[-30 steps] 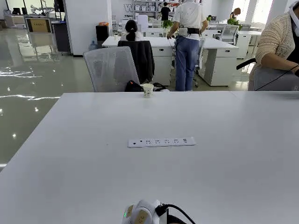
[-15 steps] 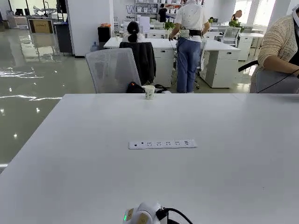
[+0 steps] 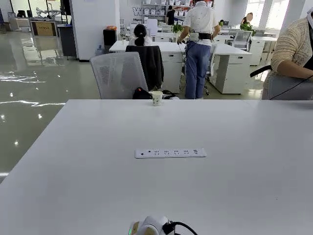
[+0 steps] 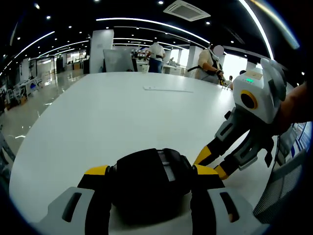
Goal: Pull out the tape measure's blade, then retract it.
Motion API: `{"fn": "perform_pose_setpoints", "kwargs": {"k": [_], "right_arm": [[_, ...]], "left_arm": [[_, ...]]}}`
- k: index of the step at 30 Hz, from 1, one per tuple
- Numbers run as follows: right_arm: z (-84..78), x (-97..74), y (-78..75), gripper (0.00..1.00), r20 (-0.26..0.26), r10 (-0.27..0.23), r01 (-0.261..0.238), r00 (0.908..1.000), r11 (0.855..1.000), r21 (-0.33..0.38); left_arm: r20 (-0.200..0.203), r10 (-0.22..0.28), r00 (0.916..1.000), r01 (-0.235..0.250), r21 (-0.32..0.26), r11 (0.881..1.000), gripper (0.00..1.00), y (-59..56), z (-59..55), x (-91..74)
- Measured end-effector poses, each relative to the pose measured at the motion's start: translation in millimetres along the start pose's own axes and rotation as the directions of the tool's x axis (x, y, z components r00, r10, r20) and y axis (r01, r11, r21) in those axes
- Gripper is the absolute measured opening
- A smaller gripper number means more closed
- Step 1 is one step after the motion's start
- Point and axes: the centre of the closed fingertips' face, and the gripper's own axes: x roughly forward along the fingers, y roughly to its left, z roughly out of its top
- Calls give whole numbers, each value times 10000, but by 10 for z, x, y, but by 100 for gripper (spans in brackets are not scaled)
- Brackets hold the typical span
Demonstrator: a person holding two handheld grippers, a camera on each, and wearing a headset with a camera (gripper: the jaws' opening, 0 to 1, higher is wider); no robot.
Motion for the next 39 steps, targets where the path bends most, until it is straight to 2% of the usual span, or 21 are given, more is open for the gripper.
{"fn": "perform_pose_setpoints", "kwargs": {"k": [39], "right_arm": [[113,88,28,12,244,102,-100,9997,9999,-90]], "left_arm": [[21,-22,10000,23,-76,10000,61,-2,1,-2]]}}
